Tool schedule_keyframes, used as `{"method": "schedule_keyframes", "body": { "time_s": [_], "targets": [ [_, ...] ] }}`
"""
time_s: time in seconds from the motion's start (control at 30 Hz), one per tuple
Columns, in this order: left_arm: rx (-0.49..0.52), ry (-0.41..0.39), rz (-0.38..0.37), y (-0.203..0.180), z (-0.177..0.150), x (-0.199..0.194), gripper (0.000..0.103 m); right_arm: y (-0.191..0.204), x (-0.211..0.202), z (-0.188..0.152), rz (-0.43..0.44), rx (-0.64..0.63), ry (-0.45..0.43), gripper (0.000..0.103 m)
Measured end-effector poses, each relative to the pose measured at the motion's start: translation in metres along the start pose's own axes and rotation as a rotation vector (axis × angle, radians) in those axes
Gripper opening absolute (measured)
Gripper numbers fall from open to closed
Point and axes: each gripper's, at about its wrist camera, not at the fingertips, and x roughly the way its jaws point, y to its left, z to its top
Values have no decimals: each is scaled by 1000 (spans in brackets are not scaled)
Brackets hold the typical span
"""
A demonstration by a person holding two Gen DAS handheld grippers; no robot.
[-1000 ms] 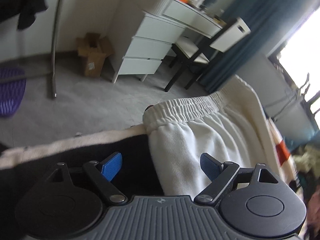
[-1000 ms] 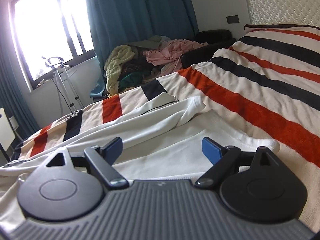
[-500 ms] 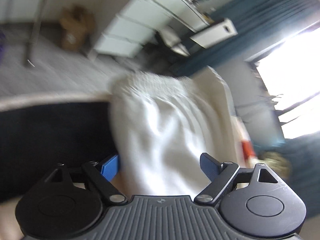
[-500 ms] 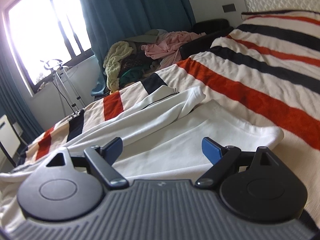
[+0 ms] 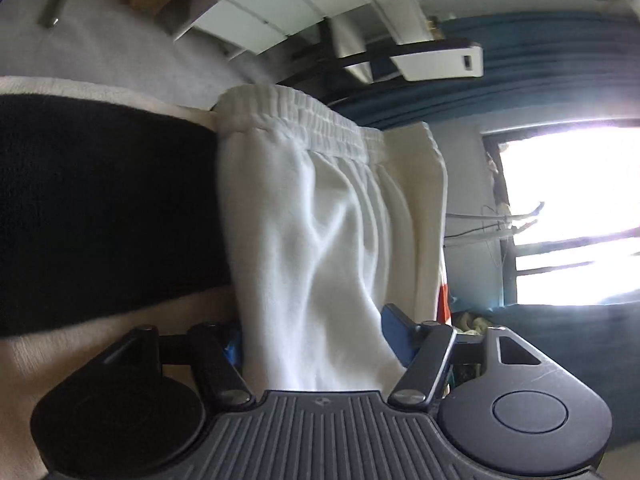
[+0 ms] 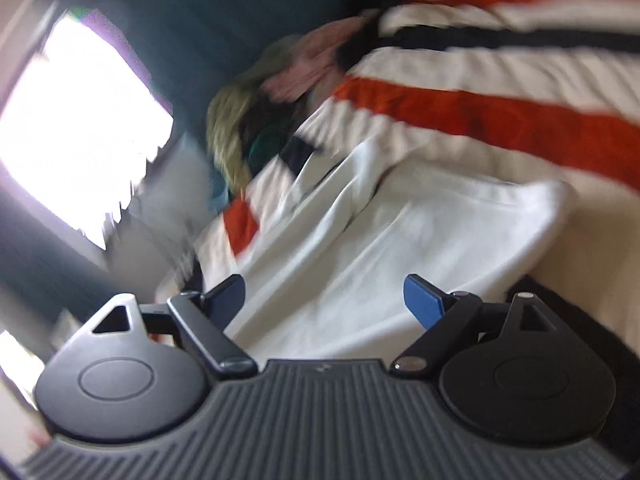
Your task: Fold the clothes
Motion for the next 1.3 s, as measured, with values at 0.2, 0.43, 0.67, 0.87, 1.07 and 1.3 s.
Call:
{"method": "schedule_keyframes", "body": {
  "time_s": [0.2,0.43,0.67,0.87,1.07,1.3],
  "targets": [
    [18,-39,36,3,18,0,47,-78,-1,25,-134,300,-34,90],
    [-15,-67,53,14,26,11,22,-125,35,8,-117,598,86,89],
    [52,-153,63,5,33,12,8,-121,57,17,-149,573,32,81],
    [184,-249,52,-24,22,-1,7,-130,68,18,-136,603,20,81],
    [167,-245,68,-36,28,7,7,-126,77,20,-74,556,17,66],
    [68,-130,102,-18,45,17,20,-124,85,23,-204,468,14,27]
  ]
}}
